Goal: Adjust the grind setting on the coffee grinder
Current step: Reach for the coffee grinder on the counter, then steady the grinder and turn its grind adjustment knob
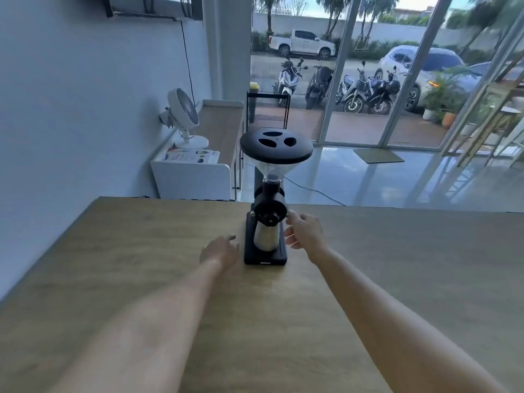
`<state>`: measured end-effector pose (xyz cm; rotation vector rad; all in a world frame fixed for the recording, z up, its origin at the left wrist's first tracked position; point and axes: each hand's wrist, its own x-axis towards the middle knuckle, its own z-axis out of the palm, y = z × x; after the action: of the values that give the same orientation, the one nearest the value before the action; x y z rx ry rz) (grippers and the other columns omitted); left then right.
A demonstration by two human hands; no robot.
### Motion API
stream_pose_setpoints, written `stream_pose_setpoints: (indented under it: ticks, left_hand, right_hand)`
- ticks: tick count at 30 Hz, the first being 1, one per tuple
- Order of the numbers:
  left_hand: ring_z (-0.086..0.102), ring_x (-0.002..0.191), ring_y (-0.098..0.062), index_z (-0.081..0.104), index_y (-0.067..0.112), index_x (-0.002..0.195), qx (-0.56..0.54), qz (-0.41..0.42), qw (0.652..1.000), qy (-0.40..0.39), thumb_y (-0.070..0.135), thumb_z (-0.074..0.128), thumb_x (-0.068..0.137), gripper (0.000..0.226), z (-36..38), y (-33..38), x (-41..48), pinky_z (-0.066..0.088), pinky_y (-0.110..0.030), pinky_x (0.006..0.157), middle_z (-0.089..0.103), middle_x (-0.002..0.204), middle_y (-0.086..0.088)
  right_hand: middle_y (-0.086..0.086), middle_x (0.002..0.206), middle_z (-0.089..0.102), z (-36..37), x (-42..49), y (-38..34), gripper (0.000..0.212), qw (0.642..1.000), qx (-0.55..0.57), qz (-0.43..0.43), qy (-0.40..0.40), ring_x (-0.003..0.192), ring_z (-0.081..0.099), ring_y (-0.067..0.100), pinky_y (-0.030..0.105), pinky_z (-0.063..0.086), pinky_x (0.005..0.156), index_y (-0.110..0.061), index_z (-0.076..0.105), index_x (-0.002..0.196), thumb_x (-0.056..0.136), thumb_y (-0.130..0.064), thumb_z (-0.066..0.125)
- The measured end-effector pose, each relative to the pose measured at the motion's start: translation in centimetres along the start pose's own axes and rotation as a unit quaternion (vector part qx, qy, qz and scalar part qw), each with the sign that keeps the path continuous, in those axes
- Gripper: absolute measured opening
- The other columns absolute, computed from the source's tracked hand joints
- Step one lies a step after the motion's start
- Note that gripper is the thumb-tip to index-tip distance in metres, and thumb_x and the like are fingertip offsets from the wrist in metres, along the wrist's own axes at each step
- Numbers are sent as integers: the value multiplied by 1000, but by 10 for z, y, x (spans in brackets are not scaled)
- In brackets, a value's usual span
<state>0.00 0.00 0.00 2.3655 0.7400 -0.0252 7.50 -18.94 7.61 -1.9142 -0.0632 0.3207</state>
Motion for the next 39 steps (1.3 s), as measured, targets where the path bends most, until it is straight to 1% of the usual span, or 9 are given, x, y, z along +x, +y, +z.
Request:
stream_pose_setpoints:
  ticks: [3,8,11,14,16,20,23,27,39]
  left_hand:
    - [50,123,-23,49,29,135,-2,-1,1000,0,30,37,94,43,11,-2,-2,38,-38,105,56,136,1]
    - [43,130,-24,46,31,136,-21,9,1000,-1,42,41,95,43,34,-11,2,25,-45,115,52,140,-1]
    - [22,141,-35,39,36,139,-12,7,1000,3,49,42,94,47,40,-9,2,18,-47,117,33,152,-6]
    - [9,143,-38,30,39,143,-12,12,1000,-4,49,40,95,50,44,-8,3,17,-51,117,22,157,-5]
    - [7,144,-37,26,41,144,-7,16,1000,-1,51,37,96,51,47,-9,4,17,-51,117,20,158,-4]
    - [7,145,-31,21,37,147,11,34,999,15,49,35,97,53,47,-5,1,11,-46,119,19,158,-5]
    - [7,145,-25,20,33,149,23,47,998,31,47,33,99,53,50,-2,-3,6,-42,119,20,157,-5]
    - [9,145,-26,21,33,148,35,53,997,50,49,31,98,53,55,-6,-1,7,-41,120,23,157,-5]
    - [14,144,-31,27,36,146,58,41,995,71,52,31,96,52,64,-12,9,9,-40,119,28,155,-4]
  right_hand:
    - [13,69,65,3,-2,1,45,997,56,39,-24,47,57,21,25,46,43,1,67,98,97,-42,53]
    - [12,71,66,10,-4,4,50,987,102,72,-104,51,61,21,30,51,48,-6,69,88,98,-51,50]
    - [11,72,69,15,-4,4,54,980,123,70,-138,57,64,22,32,54,52,-4,72,94,97,-53,50]
    - [10,72,70,19,1,6,56,975,145,73,-152,59,65,22,31,55,53,0,72,100,97,-52,50]
    - [11,73,70,22,5,8,56,971,159,77,-162,59,65,22,30,54,53,1,71,102,96,-51,52]
    - [11,74,69,23,10,13,54,963,188,68,-180,58,64,20,31,53,52,0,71,102,93,-51,57]
    - [9,73,69,22,11,15,55,956,207,65,-196,58,63,19,30,52,52,4,70,109,93,-48,60]
    - [7,70,68,22,12,15,62,954,222,67,-188,55,61,16,28,52,50,12,66,116,92,-45,64]
    - [-1,56,58,30,12,12,61,966,222,72,-107,43,50,8,22,45,44,13,68,113,85,-41,74]
